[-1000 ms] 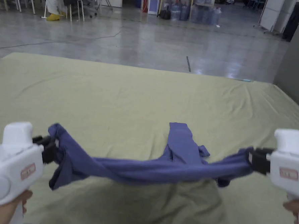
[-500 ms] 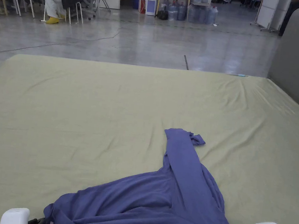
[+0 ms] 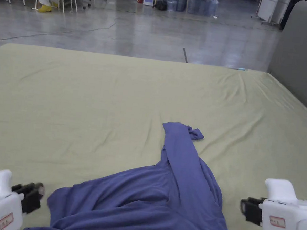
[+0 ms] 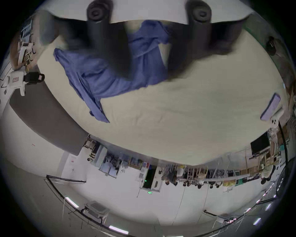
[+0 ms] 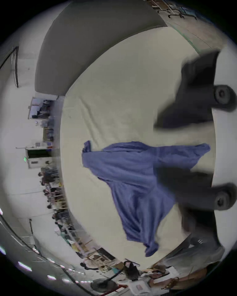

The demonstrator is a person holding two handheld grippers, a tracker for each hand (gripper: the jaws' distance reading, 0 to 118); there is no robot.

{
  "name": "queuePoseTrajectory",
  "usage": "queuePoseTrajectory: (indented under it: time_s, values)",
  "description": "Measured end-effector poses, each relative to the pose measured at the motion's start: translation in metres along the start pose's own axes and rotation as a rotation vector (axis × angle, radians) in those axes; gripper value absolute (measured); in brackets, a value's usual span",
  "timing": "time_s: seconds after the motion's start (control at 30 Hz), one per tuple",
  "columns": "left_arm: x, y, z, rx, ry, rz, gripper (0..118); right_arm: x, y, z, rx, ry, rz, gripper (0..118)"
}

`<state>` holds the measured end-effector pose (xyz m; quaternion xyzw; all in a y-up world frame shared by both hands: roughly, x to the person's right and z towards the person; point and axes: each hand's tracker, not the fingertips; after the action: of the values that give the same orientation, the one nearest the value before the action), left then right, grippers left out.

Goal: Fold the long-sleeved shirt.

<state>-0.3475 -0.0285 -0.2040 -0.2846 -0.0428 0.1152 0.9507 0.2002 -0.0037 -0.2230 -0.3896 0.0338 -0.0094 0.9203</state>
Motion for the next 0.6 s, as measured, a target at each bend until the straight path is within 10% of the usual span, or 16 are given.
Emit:
queuePoseTrajectory:
  time_s: [0.03, 0.37, 0.4, 0.43, 0.47, 0.6]
  values:
    - [0.003, 0.003, -0.003, -0.003, 0.033, -0.021, 0, -0.002, 0.000, -0.005, 0.009, -0.017, 0.005, 3]
    - [0.001, 0.019, -0.065, -0.112, 0.043, -0.021, 3, -0.024, -0.006, -0.027, -0.048, 0.059, 0.038, 3]
    - [0.000, 0.019, -0.072, -0.128, 0.064, -0.023, 25, -0.025, -0.006, -0.029, -0.055, 0.057, 0.042, 3]
    - [0.000, 0.020, -0.082, -0.170, 0.084, -0.044, 86, -0.025, -0.007, -0.032, -0.060, 0.054, 0.044, 3]
    - [-0.001, 0.019, -0.094, -0.228, 0.100, -0.054, 110, -0.023, -0.007, -0.035, -0.067, 0.057, 0.042, 3]
    - [0.001, 0.008, -0.130, -0.289, 0.118, -0.094, 107, -0.021, -0.010, -0.043, -0.082, 0.060, 0.037, 3]
